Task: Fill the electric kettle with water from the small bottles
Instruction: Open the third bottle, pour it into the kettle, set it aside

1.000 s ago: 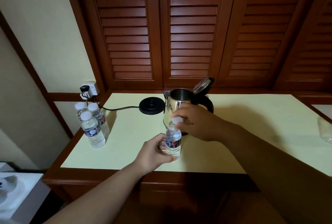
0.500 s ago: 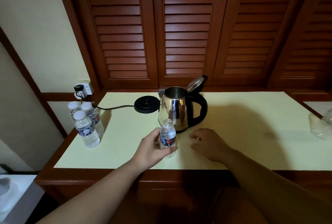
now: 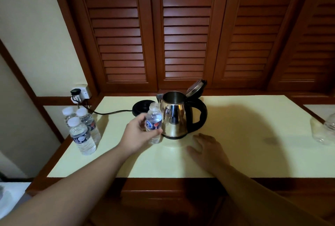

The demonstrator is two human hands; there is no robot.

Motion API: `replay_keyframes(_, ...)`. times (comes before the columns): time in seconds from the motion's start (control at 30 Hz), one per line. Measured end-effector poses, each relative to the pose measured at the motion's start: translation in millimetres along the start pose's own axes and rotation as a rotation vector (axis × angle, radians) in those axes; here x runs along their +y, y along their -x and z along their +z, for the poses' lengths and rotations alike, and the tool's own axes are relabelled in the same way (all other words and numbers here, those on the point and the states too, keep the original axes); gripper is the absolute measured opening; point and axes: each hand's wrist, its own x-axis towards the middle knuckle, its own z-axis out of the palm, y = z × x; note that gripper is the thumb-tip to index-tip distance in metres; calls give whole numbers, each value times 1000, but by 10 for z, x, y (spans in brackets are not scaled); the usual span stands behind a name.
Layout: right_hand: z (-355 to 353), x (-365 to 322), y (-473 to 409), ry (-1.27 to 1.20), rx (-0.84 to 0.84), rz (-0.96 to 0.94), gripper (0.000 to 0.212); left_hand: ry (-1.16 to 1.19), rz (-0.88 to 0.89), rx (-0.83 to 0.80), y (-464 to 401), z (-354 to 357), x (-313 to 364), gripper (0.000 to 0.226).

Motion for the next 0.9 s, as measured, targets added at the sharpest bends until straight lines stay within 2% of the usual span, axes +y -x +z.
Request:
replay_keyframes(0.3, 73, 95, -66, 15, 28, -11, 65, -280, 44, 63, -600, -383, 258, 44)
replay_keyframes(0.4, 74, 113, -69, -17, 41, 0, 62, -436, 65, 28, -759, -445, 356, 43)
replay_keyframes(0.63, 127, 164, -87, -50, 39, 39, 76, -784, 71, -86, -1023, -516, 570, 42)
replay_keyframes(0.9, 138, 173, -98, -77, 40, 65, 81, -933, 159, -206, -1152, -675, 777, 52)
